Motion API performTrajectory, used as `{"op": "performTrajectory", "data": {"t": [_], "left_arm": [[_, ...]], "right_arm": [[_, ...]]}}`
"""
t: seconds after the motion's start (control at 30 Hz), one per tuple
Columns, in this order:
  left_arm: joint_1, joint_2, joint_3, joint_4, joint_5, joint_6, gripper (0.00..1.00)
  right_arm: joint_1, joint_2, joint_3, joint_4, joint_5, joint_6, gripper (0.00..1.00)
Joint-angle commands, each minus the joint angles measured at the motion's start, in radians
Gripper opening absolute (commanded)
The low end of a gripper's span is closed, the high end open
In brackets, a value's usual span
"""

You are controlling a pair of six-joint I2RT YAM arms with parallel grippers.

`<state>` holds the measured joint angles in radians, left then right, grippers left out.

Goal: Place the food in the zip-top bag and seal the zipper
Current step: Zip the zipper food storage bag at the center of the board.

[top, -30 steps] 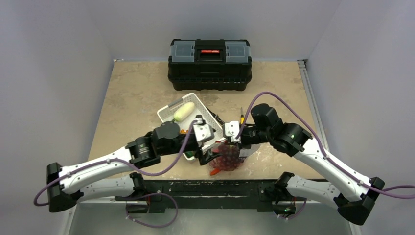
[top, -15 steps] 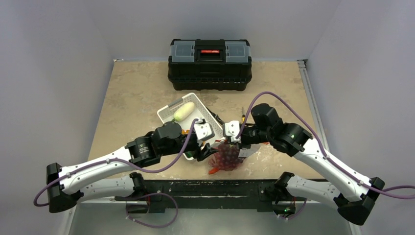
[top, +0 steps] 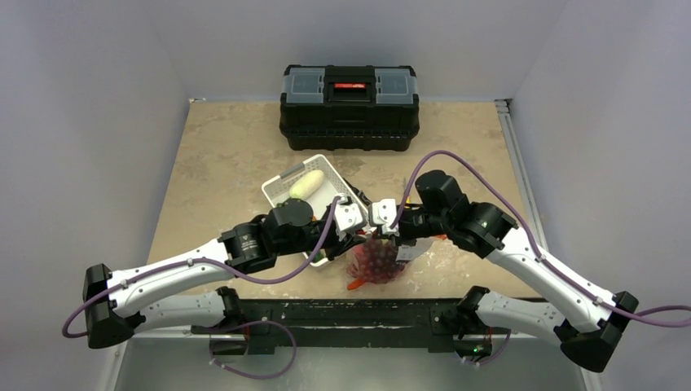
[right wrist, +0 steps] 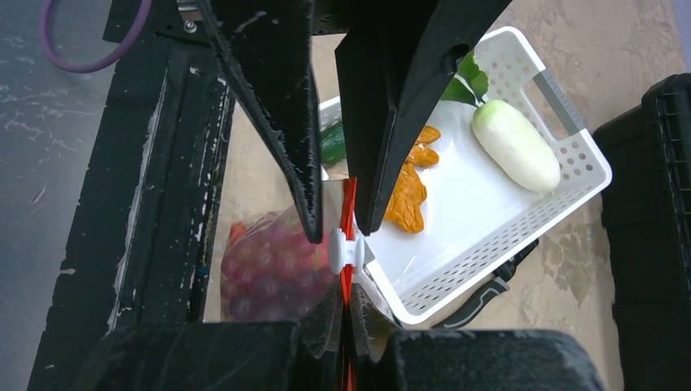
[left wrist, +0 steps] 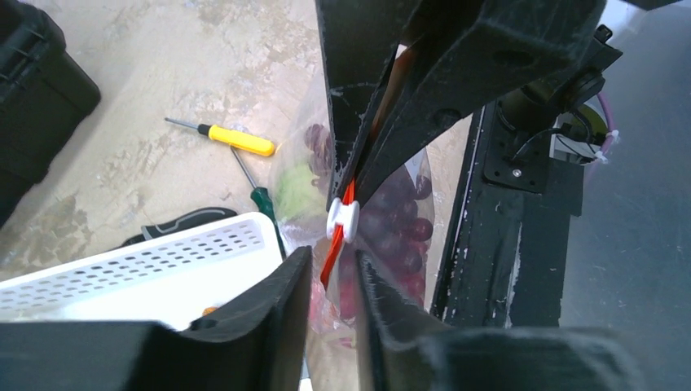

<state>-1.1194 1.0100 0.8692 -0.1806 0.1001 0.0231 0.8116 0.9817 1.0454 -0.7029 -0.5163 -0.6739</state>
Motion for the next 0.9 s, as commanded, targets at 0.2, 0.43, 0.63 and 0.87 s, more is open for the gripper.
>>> {"op": "performTrajectory", "data": {"t": [0.2,0.43,0.63,0.87], "left_arm": [[0.004,0.029,0.079,0.023,-0.011,0.04,0.0],[0.003,0.006,0.043,0.057,-0.034,0.004,0.0],[0.003,-0.008,0.008,0.135,-0.078,-0.063,0.0],[0.003,-0.013,0.012,0.122,-0.082,-0.054,0.0]], "right_arm": [[0.003,0.005,0.072,0.042,-0.014,-0.016,0.0],[0.004,-0.019,0.057,0.059,-0.038,0.016,0.41],[0.009,-0.024,0.044,0.127,-0.091,0.033,0.5],[0.011,0.014,0.078,0.108,-0.094,0.01,0.29]]}}
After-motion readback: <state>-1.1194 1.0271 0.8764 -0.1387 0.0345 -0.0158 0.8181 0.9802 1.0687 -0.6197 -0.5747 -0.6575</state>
